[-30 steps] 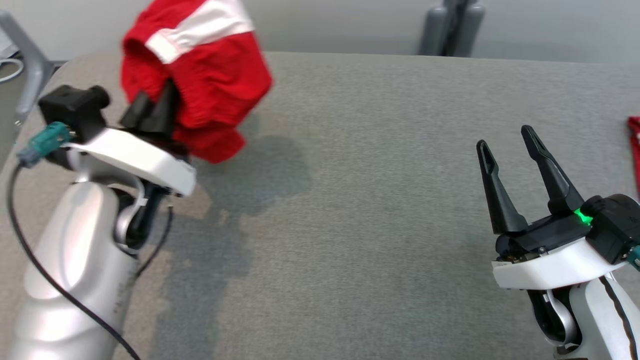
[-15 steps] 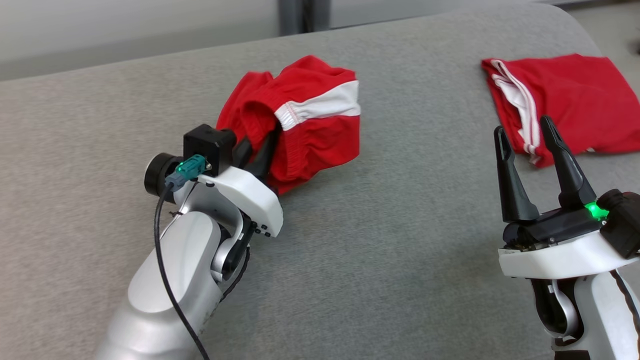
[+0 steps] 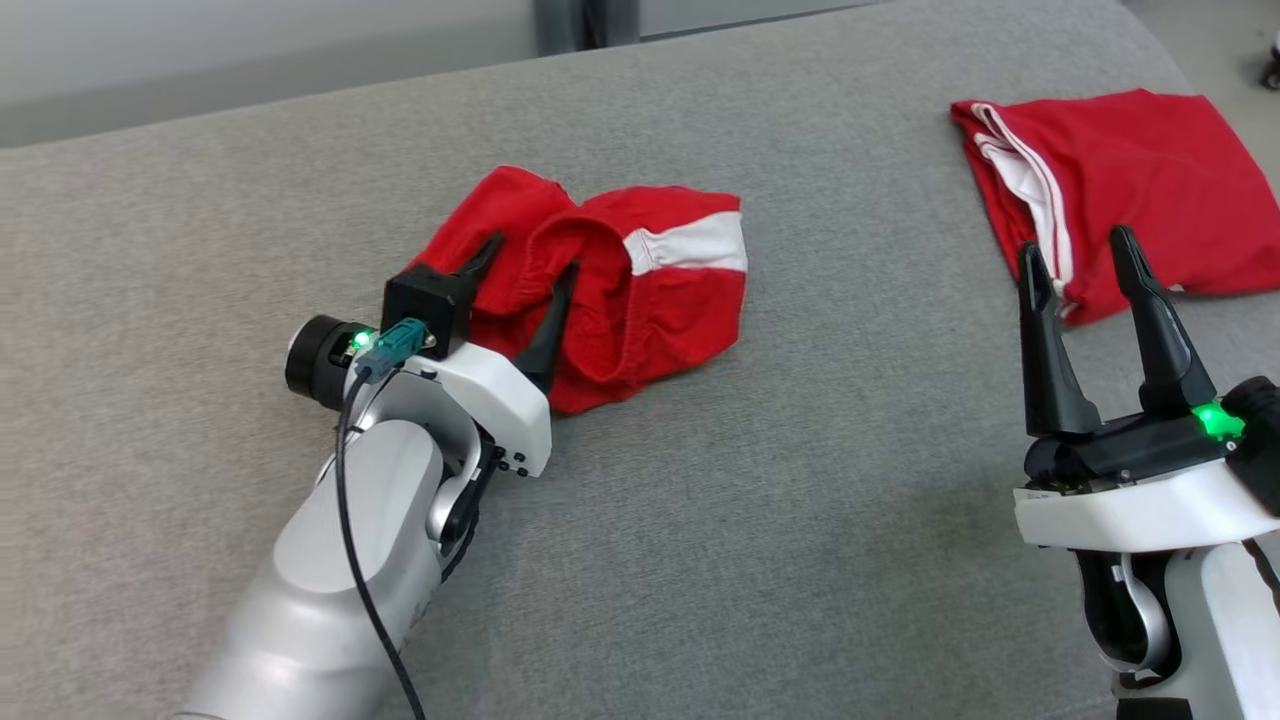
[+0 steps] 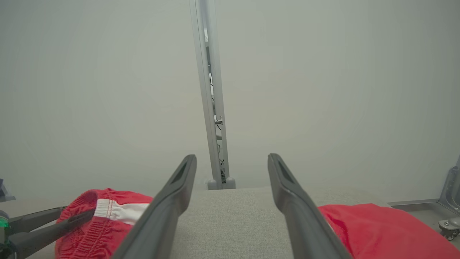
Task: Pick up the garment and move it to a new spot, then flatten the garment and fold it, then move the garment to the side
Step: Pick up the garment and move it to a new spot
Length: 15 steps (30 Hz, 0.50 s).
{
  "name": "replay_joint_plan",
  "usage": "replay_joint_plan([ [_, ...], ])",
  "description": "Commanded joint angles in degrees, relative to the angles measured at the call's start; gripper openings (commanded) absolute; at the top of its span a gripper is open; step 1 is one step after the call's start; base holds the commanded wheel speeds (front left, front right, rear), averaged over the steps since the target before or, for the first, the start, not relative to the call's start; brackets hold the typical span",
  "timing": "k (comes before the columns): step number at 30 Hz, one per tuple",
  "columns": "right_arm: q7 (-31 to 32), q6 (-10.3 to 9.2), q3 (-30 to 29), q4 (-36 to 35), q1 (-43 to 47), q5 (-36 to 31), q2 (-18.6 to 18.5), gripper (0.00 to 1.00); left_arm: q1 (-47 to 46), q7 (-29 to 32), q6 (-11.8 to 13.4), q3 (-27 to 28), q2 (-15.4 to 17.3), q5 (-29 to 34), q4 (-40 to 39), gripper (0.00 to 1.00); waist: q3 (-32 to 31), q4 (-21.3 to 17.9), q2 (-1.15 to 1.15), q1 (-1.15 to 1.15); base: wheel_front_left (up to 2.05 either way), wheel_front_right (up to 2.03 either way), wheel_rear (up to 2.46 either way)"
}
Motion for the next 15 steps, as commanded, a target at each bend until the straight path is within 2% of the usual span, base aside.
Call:
replay_joint_plan([
  [1,-0.27,0.0,-0.12,-0.04,0.64,-0.18,-0.26,1.0,-0.38,-0.38,-0.13,0.15,0.42,-0.13,0.17,1.0,-0.85,1.24,0.0,0.0,0.0,0.0,0.0],
  [5,-0.27,0.0,-0.91,0.5,1.59,-0.4,-1.31,1.0,1.51,-2.12,-0.56,1.27,1.71,-1.2,-1.56,1.0,-3.12,4.85,0.0,0.0,0.0,0.0,0.0],
  [9,-0.26,0.0,-1.38,1.07,2.66,-0.51,-2.39,1.0,4.5,-2.21,-2.34,0.6,3.5,-1.78,-5.22,1.0,-5.56,8.44,0.0,0.0,0.0,0.0,0.0],
  [12,-0.27,0.0,-1.17,1.54,3.32,-0.59,-2.97,1.0,7.04,-1.94,-2.49,0.59,4.91,-2.45,-7.79,1.0,-7.01,10.1,0.0,0.0,0.0,0.0,0.0],
  [15,-0.27,0.0,-1.05,1.63,3.45,-0.55,-3.08,1.0,9.67,-2.18,-1.23,1.58,6.6,-2.95,-11.19,1.0,-8.23,11.19,0.0,0.0,0.0,0.0,0.0],
])
